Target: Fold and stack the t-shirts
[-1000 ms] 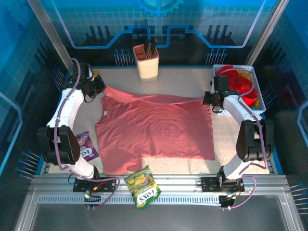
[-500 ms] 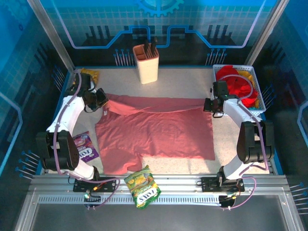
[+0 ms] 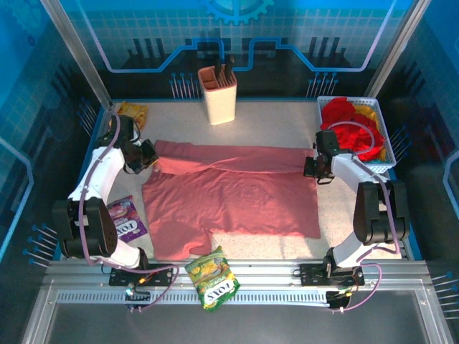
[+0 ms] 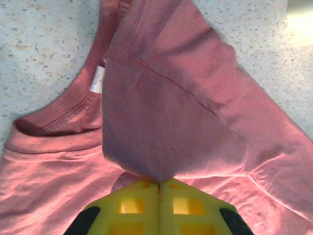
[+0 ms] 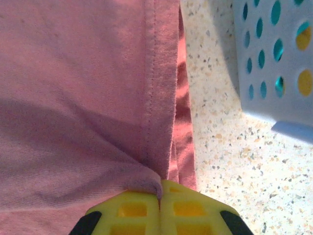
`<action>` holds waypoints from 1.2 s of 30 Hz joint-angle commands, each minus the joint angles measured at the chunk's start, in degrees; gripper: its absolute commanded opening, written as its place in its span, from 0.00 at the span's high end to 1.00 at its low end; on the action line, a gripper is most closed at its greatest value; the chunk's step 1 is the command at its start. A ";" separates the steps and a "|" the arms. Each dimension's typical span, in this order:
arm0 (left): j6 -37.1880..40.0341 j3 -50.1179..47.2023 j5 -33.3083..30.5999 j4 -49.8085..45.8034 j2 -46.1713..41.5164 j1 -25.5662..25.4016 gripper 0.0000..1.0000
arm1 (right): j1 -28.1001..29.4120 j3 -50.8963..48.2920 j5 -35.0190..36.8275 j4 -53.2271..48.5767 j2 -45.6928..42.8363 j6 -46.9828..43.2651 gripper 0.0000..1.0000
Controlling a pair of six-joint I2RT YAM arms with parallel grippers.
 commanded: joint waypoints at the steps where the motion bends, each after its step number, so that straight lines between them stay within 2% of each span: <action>1: 1.53 -1.91 -2.17 -1.24 0.88 0.78 1.00 | -0.75 -0.96 0.34 -0.16 0.61 1.10 1.00; 6: 1.05 -3.08 -3.13 -0.53 3.18 0.78 1.00 | -0.35 -0.24 0.65 -1.90 3.01 1.71 1.00; 10: 1.14 -2.74 -6.94 -0.46 5.16 0.77 0.99 | -0.25 0.62 0.90 -3.31 3.78 2.30 0.93; 12: 1.71 -1.69 -8.62 -1.69 6.68 0.78 0.84 | 0.07 1.32 0.69 -4.42 4.06 2.41 0.82; 13: 1.87 -1.15 -9.08 -2.33 7.30 0.69 0.73 | 0.31 1.40 0.18 -4.57 3.76 2.43 0.76; 15: 1.85 -1.13 -10.06 -2.65 7.45 -0.18 0.41 | 1.15 1.13 -0.66 -4.23 2.45 2.34 0.62; 17: 2.43 -0.90 -12.44 -3.38 6.65 -2.31 0.37 | 2.33 0.71 -0.65 -3.93 0.43 2.43 0.44; 19: 3.08 -0.32 -15.63 -4.48 5.02 -5.40 0.36 | 3.85 0.69 0.58 -4.34 -1.64 2.83 0.31; 21: 3.51 -0.89 -17.50 -4.09 2.38 -9.01 0.39 | 4.86 0.63 1.13 -4.48 -3.36 3.33 0.25; 27: 4.71 -5.19 -21.14 -0.57 -1.79 -24.15 0.58 | 7.32 0.65 0.64 -4.59 -6.29 5.01 0.23; 33: 5.79 -7.13 -21.48 1.22 3.70 -30.85 0.72 | 9.10 0.84 -0.09 -4.35 -5.79 5.91 0.22; 36: 6.33 -7.18 -26.50 1.00 6.66 -32.89 0.71 | 9.76 0.95 -0.07 -4.50 -5.59 6.10 0.22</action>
